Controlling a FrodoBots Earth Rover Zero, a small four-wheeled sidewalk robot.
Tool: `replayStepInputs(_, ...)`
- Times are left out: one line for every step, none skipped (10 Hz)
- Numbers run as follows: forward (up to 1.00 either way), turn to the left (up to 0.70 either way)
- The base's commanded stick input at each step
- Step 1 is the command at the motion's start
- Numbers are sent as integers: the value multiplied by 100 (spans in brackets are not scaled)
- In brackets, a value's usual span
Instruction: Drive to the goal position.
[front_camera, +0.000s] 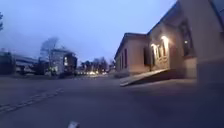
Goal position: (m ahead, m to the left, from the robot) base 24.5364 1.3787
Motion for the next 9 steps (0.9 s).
replayStepInputs(50, 0)
replayStepInputs(50, 0)
replayStepInputs(50, 0)
replayStepInputs(50, 0)
replayStepInputs(50, 0)
replayStepInputs(50, 0)
replayStepInputs(50, 0)
replayStepInputs(50, 0)
replayStepInputs(50, 0)
